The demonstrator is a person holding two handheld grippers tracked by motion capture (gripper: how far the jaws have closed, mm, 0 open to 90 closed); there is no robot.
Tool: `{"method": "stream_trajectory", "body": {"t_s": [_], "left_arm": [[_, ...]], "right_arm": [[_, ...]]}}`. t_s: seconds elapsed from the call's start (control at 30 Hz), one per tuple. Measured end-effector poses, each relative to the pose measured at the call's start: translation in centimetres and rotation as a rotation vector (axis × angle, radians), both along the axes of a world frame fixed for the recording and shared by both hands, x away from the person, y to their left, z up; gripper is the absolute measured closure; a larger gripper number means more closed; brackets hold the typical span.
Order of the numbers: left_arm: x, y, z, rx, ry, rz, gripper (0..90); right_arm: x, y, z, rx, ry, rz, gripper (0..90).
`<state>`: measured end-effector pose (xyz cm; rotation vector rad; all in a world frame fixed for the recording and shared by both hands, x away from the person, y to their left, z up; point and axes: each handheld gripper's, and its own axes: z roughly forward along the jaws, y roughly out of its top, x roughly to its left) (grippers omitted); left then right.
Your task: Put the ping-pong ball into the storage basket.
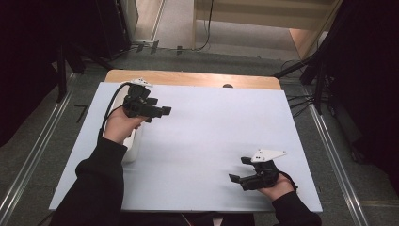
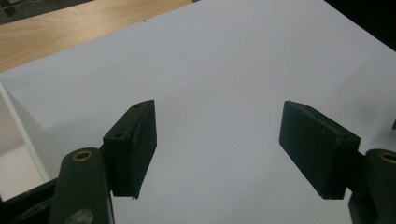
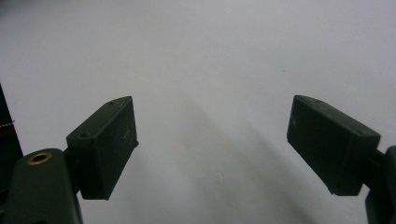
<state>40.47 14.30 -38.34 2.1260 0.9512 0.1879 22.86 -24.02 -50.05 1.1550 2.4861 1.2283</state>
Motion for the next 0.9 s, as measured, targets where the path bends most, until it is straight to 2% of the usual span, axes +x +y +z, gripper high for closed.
{"method": "stream_trajectory", "body": {"t_s": [0.23, 0.33, 0.9], "left_arm": [[-0.3, -0.7, -0.2, 0.006, 0.005, -0.029, 28.3], [-0.3, -0.7, -0.3, -0.008, 0.010, -0.033, 28.3], [-0.9, -1.8, -1.3, 0.013, 0.001, -0.048, 28.3]], "right_arm": [[0.0, 0.0, 0.0, -0.002, 0.001, 0.000, 14.6], [0.0, 0.0, 0.0, -0.004, 0.001, 0.000, 14.6], [-0.1, -0.1, 0.0, -0.004, 0.004, -0.006, 14.6]]}}
